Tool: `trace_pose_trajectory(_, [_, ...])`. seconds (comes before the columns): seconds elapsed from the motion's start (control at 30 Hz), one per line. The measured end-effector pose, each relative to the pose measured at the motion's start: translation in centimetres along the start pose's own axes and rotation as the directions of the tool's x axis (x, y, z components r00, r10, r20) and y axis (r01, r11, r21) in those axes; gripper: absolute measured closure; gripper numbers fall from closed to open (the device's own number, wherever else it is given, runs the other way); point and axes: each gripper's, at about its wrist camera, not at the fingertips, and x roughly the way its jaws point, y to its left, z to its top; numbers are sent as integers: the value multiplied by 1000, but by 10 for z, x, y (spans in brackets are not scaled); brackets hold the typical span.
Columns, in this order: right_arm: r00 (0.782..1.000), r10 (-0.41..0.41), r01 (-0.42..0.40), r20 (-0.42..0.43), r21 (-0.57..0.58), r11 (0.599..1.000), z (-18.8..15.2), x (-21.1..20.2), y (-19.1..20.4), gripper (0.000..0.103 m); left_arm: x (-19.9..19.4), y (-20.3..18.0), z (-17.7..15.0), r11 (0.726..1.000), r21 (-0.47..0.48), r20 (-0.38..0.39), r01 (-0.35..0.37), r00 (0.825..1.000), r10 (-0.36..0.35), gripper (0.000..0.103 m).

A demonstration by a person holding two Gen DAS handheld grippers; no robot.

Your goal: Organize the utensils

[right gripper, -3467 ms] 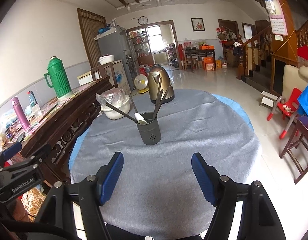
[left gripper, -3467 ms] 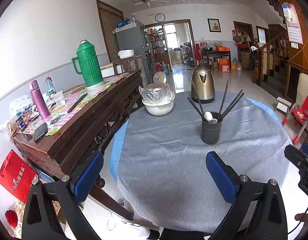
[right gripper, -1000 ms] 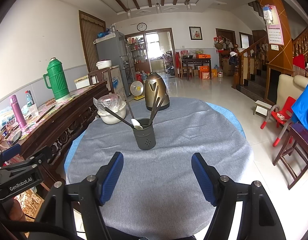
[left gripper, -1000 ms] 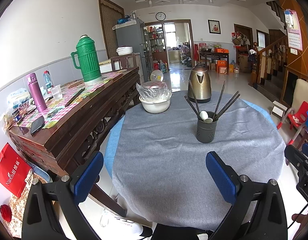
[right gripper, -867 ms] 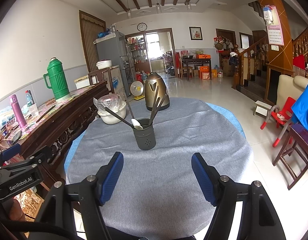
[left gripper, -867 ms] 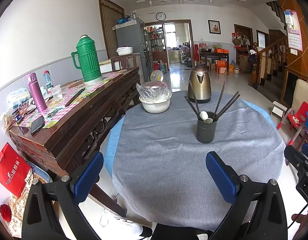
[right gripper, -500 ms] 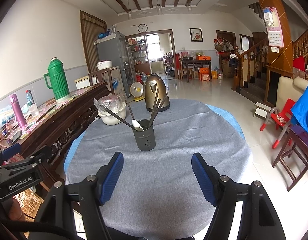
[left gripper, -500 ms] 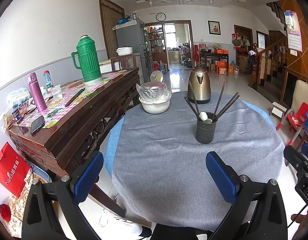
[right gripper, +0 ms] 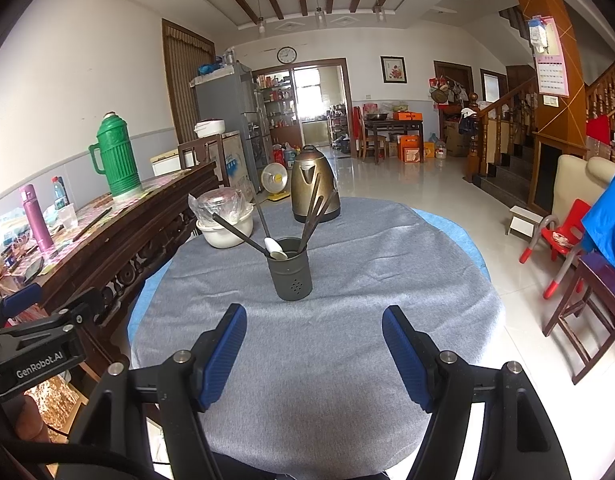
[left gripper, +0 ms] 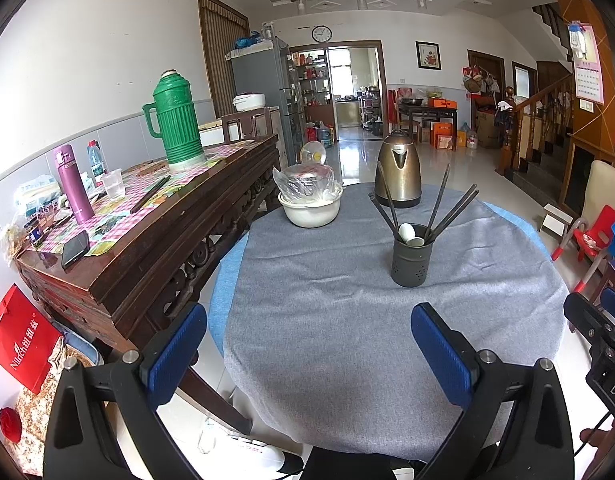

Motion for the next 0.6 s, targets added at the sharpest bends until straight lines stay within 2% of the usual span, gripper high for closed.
trace_pose_trajectory(0.6, [1000, -16, 16, 6, -34, 999, 0, 7, 4, 29, 5, 4, 0, 1000, -2, -12, 1, 1000, -1, 1])
